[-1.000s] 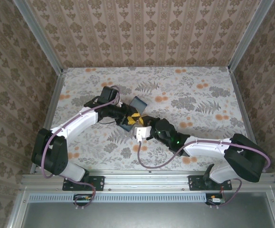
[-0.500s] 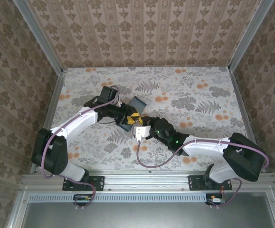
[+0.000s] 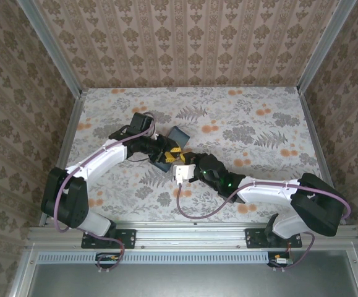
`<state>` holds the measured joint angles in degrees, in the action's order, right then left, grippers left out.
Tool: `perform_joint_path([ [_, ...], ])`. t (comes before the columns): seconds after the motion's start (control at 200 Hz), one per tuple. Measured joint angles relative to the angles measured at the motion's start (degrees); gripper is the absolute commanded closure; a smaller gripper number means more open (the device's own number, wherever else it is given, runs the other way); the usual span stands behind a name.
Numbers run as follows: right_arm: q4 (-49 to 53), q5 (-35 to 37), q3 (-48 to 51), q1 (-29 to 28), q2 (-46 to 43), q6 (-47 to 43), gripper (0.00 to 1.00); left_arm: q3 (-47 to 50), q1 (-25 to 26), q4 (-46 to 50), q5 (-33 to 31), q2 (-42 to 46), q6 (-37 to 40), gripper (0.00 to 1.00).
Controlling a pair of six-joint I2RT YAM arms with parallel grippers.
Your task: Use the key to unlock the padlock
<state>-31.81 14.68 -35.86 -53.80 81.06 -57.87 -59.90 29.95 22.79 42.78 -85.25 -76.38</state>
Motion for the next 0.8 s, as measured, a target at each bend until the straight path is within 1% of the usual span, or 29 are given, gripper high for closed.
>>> perform_joint_path([
  [0.11, 0.1, 0.3, 0.0, -0.3, 0.0, 0.9, 0.83, 0.0, 0.0, 0.0, 0.1, 0.0, -0.2, 0.95],
  [0.205, 0.0, 1.0, 0.0, -0.7, 0.1, 1.0, 0.82, 0.2, 0.0, 0.0, 0.3, 0.0, -0.4, 0.95],
  [0.32, -0.5, 1.7, 0.0, -0.9, 0.4, 1.0, 0.86, 0.2, 0.0, 0.0, 0.3, 0.0, -0.4, 0.95],
  [0.45, -1.0, 1.9, 0.0, -1.0, 0.7, 1.0, 0.81, 0.2, 0.0, 0.0, 0.0, 0.0, -0.6, 0.95],
  [0.57, -1.0, 1.9, 0.0, -1.2, 0.7, 1.0, 0.79, 0.3, 0.0, -0.1, 0.2, 0.0, -0.7, 0.95],
  [0.8, -1.7, 1.7, 0.0, -2.1, 0.7, 1.0, 0.79, 0.5, 0.3, -0.1, 0.5, 0.0, -0.9, 0.95],
])
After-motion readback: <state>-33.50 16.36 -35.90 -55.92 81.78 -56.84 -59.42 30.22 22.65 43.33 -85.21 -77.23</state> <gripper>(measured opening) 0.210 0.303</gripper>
